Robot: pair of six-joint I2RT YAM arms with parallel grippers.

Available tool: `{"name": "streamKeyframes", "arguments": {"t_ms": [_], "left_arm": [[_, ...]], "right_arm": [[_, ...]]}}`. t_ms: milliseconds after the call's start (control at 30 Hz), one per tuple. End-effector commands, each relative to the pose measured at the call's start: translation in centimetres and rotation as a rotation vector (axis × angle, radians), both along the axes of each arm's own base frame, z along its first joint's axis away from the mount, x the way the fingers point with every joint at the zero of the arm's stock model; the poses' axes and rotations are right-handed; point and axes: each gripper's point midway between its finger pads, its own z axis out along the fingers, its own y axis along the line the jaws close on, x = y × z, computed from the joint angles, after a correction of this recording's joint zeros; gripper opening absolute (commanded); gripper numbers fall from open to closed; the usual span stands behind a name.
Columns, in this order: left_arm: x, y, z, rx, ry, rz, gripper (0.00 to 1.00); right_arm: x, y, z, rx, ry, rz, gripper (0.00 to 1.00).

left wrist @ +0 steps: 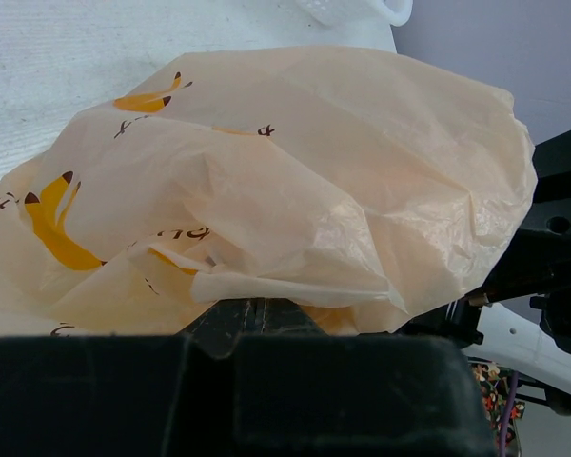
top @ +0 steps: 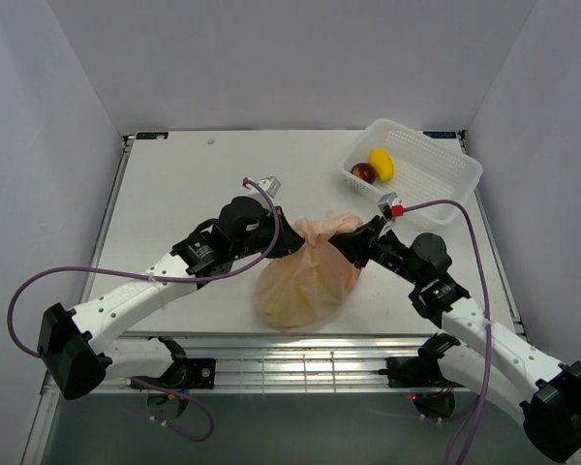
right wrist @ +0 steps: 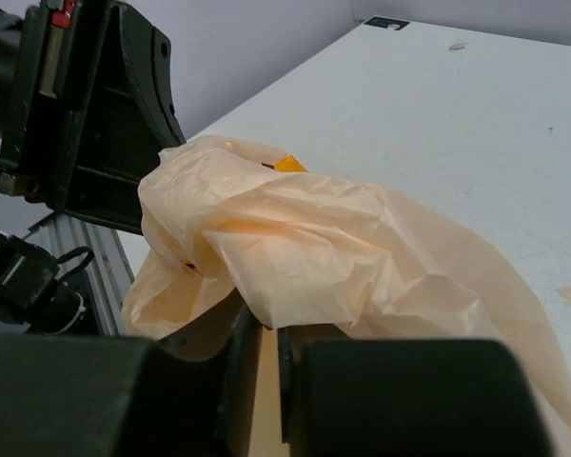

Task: Place the fruits into the plastic bag
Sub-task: Tie the plastic bag at the center of the board.

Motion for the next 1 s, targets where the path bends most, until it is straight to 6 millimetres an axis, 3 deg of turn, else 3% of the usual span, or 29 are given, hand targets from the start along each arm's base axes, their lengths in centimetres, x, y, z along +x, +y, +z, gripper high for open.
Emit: {"name": "streamKeyframes", "arguments": {"t_ms": [0, 333, 500, 700, 800, 967], "left_arm": [[0.0, 0.4, 1.8, -0.038, -0.019, 0.005, 0.00], [0.8, 1.7, 2.1, -0.052, -0.011, 0.045, 0.00], [0.9, 1.7, 1.8, -0.051, 0.000, 0.039, 0.00], [0.9, 1.7, 1.8, -0.052, 0.004, 0.040, 0.00], [1.1, 2.1, 1.5, -0.038, 0.014, 0.061, 0.00], [1.7, 3.2, 1.0, 0.003, 0.010, 0.121, 0.00]], "right_arm": [[0.1, 0.3, 1.5, -0.016, -0.037, 0.012, 0.08], [-0.9, -0.8, -1.9, -0.166, 0.030, 0.018, 0.08], [-1.9, -0.7, -2.6, -0.228, 0.018, 0.076, 0.08], [-2.0, -1.2, -1.9, -0.216, 0.007, 0.049, 0.08], [-2.8, -1.2, -3.1, -0.236, 0.054, 0.080, 0.08], [-3.8, -1.7, -3.3, -0.234, 0.094, 0.089, 0.08]]}}
